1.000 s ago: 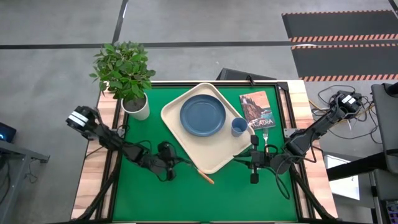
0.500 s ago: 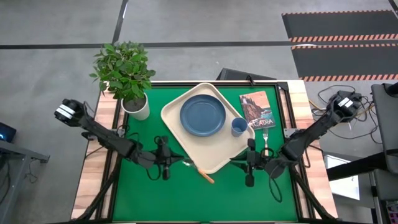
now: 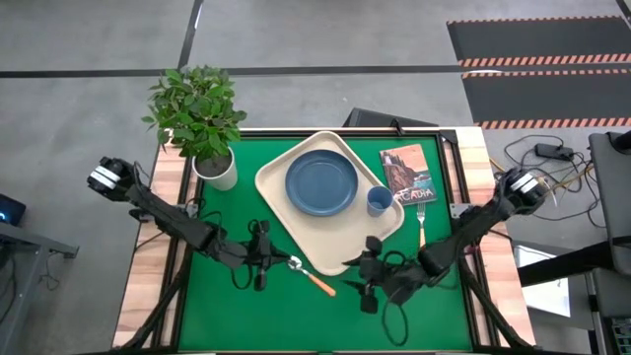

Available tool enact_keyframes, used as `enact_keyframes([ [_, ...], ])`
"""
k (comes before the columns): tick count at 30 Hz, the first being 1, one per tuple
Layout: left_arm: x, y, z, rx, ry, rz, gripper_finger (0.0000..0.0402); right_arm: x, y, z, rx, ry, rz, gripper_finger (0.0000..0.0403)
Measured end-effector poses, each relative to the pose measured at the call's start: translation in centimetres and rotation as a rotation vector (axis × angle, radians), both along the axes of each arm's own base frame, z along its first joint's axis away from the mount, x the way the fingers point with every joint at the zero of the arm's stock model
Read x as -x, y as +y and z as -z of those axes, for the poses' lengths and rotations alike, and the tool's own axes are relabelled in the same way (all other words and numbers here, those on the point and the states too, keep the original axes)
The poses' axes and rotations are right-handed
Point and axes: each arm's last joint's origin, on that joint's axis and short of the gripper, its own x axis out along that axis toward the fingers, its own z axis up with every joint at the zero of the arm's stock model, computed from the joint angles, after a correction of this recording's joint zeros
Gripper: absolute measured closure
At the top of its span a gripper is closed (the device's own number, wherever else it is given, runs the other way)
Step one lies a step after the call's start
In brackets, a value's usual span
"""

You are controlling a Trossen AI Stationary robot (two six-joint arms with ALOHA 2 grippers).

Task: Pick and place plate/cup/fork/spoon on tray
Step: Put the spoon on the white serving tray to the bottom of the blue cup

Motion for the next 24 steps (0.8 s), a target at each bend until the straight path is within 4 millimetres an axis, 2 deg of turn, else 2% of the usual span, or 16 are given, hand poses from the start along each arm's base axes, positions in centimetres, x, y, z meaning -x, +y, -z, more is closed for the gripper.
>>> enact_keyframes([
  [10, -0.7, -1.0, 3.1, 0.002, 0.114, 0.025, 0.0401, -4.8, 3.2, 0.1, 0.011, 0.203, -0.060, 0.0224],
  [14, -1.2, -1.8, 2.9, 0.063, 0.108, 0.173, 0.0393, -5.6, 3.8, -0.7, 0.028, 0.255, -0.075, 0.0224],
  [19, -1.9, -2.7, 2.8, 0.108, 0.116, 0.233, 0.0339, -5.6, 4.2, -0.9, 0.048, 0.285, -0.079, 0.0223],
  [24, -3.0, -3.7, 3.9, 0.084, 0.158, 0.233, 0.0263, -5.0, 3.9, -1.1, 0.047, 0.284, -0.082, 0.0222],
])
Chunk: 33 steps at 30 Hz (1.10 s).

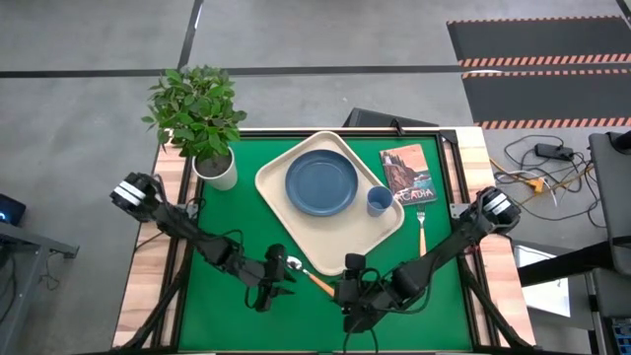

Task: Pick and place plate/cup/fork/spoon on tray
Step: Put the spoon on the white serving tray to the bottom of the blue cup

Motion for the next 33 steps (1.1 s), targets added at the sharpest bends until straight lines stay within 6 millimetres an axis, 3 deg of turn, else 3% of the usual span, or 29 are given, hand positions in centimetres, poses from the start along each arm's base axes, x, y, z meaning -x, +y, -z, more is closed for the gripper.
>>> enact_keyframes([
  [5, -1.4, -1.8, -0.4, -0.177, -0.043, -0.004, 0.0211, 1.2, -0.5, -0.2, -0.013, -0.003, 0.016, 0.0225],
  [9, -1.5, -1.9, -0.4, -0.371, 0.037, -0.089, 0.0203, 2.0, -1.0, 0.0, -0.029, -0.003, 0.032, 0.0225],
  [14, -1.4, -1.6, -0.3, -0.494, 0.041, -0.105, 0.0203, 2.8, -1.6, 0.6, -0.013, 0.000, 0.070, 0.0224],
  [25, -0.8, -1.3, 0.6, -0.507, 0.063, -0.100, 0.0203, 3.0, -1.9, 1.2, 0.001, -0.012, 0.083, 0.0225],
  [33, -1.4, -1.4, 3.6, -0.545, 0.056, -0.145, 0.0203, 3.0, -1.9, 1.2, 0.000, -0.013, 0.083, 0.0222],
])
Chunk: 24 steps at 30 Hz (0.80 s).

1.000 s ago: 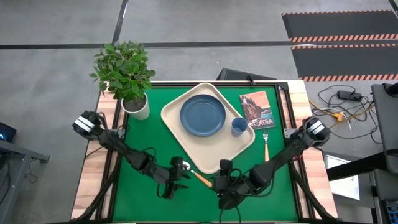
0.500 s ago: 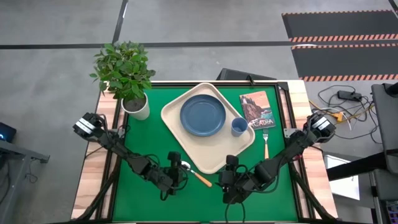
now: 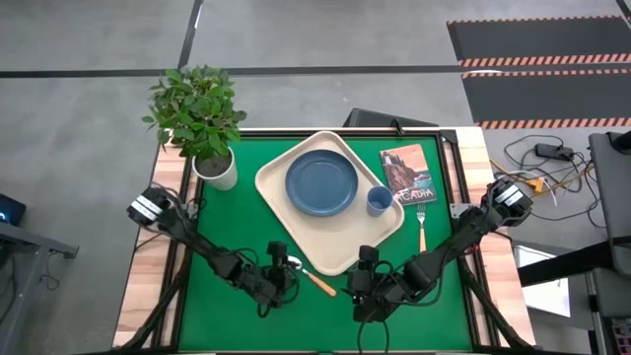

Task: Pick and place plate/cup/fork/spoon on tray
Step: Put the spoon on the white serving tray to the bottom of the blue cup

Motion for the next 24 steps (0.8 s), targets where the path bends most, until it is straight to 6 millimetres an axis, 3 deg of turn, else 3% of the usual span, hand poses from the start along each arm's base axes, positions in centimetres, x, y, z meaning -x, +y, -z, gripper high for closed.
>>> enact_keyframes([
  [14, 0.30, 0.45, 0.79, -0.096, 0.003, -0.076, 0.0221, -0.05, 0.03, -0.05, -0.004, -0.006, 0.000, 0.0223],
  [18, 0.39, 0.57, 0.85, -0.112, 0.013, -0.083, 0.0262, -0.04, 0.03, -0.05, -0.004, -0.006, -0.001, 0.0225],
  [24, 0.39, 0.63, 0.82, -0.126, 0.009, -0.086, 0.0364, -0.05, 0.04, -0.05, -0.005, -0.006, -0.001, 0.0223],
])
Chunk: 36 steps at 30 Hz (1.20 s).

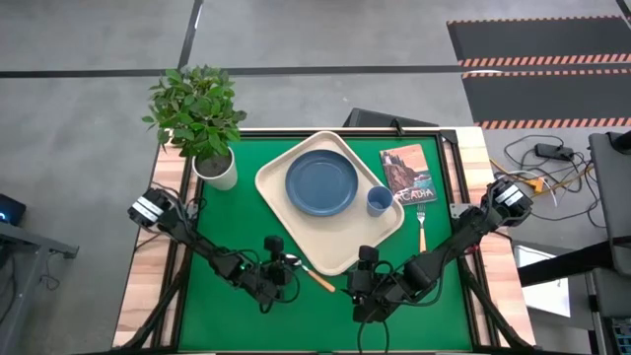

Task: Pick and place plate/cup/fork/spoon on tray
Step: Put the spoon on the white serving tray to the bottom of the blue cup

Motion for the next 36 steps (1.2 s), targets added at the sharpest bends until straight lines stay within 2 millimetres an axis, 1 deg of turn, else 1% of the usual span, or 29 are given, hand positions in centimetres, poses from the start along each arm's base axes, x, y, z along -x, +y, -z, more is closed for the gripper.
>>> enact_keyframes([
  [2, 0.0, 0.0, -0.3, -0.003, -0.005, 0.004, 0.0387, 0.0, 0.0, 0.0, -0.003, -0.004, 0.000, 0.0224],
  [5, 0.2, -0.2, -0.8, 0.014, -0.008, 0.020, 0.0389, 0.0, 0.0, 0.0, -0.008, -0.006, 0.004, 0.0225],
  [7, 0.5, -0.4, -1.5, 0.055, -0.003, 0.052, 0.0389, 0.0, 0.0, 0.0, -0.019, -0.007, 0.014, 0.0225],
  [12, 1.3, -0.4, -3.7, 0.212, 0.055, 0.130, 0.0393, -0.1, -0.1, -0.1, -0.068, -0.015, 0.063, 0.0224],
  [16, 1.7, -0.4, -5.8, 0.370, 0.025, 0.143, 0.0401, -0.6, -0.5, -0.2, -0.102, -0.035, 0.100, 0.0212],
  [18, 1.8, -0.4, -6.5, 0.406, 0.010, 0.150, 0.0401, -1.0, -0.8, -0.3, -0.115, -0.051, 0.102, 0.0203],
  [23, 1.6, -0.6, -7.6, 0.431, -0.024, 0.164, 0.0401, -2.1, -1.3, -0.9, -0.147, -0.092, 0.025, 0.0186],
  [27, 1.5, -0.7, -7.9, 0.423, -0.036, 0.153, 0.0401, -3.1, -1.8, -1.4, -0.189, -0.134, -0.038, 0.0182],
  [29, 1.4, -0.7, -8.1, 0.415, -0.050, 0.146, 0.0401, -3.7, -2.1, -1.3, -0.210, -0.143, -0.061, 0.0181],
  [36, 1.3, -0.6, -8.2, 0.373, -0.068, 0.135, 0.0401, -5.8, -2.5, 0.4, -0.225, -0.072, -0.117, 0.0181],
])
